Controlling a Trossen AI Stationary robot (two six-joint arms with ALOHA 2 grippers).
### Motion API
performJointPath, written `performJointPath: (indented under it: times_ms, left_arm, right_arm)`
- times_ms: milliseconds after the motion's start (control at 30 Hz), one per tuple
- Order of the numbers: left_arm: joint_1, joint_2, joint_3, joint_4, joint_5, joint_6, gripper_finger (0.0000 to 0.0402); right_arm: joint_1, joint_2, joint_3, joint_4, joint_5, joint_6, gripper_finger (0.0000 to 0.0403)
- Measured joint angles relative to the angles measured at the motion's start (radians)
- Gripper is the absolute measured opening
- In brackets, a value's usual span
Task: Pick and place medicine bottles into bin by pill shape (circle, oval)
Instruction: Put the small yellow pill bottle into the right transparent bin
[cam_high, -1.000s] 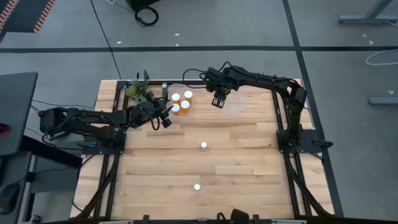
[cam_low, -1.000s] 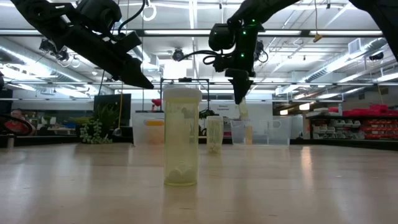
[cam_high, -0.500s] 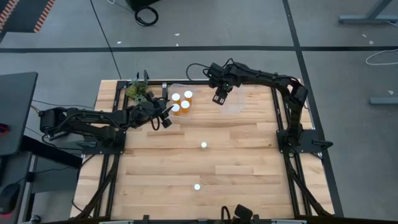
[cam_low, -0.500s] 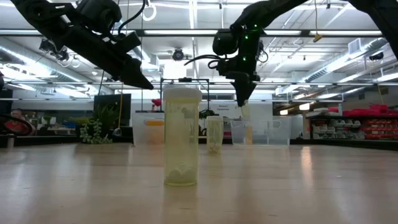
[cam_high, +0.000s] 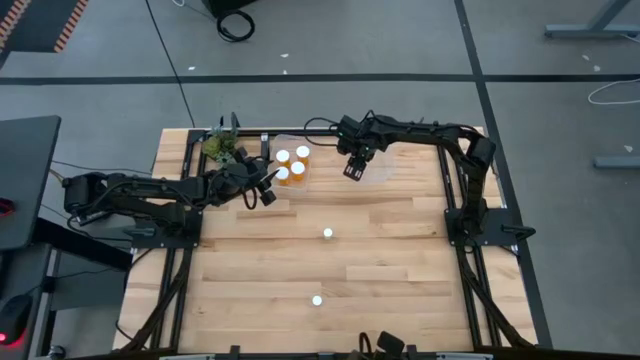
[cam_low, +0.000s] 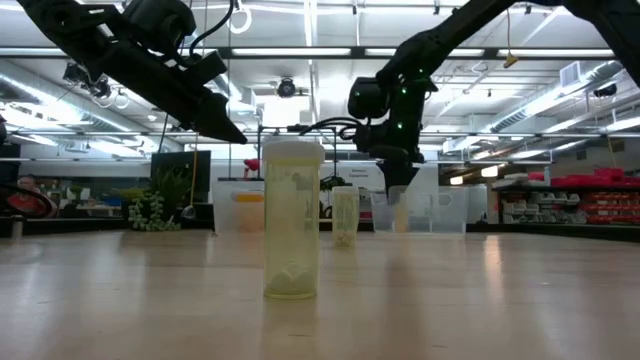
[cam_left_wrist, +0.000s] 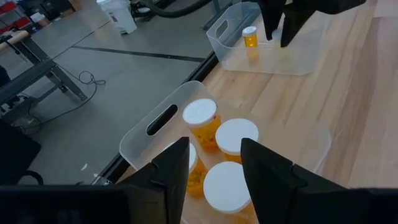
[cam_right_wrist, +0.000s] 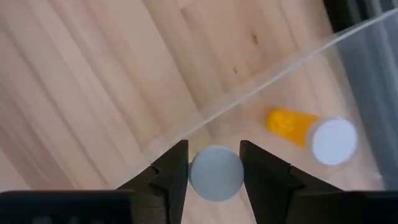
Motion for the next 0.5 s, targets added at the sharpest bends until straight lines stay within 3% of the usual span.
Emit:
performJointPath:
  times_ms: [500]
  left_arm:
    - [0.0, 0.0, 0.0, 0.0, 0.0, 0.002, 0.0152]
  right_arm:
    - [-0.03, 0.0, -0.028, 0.025, -0.03, 0.01, 0.0159]
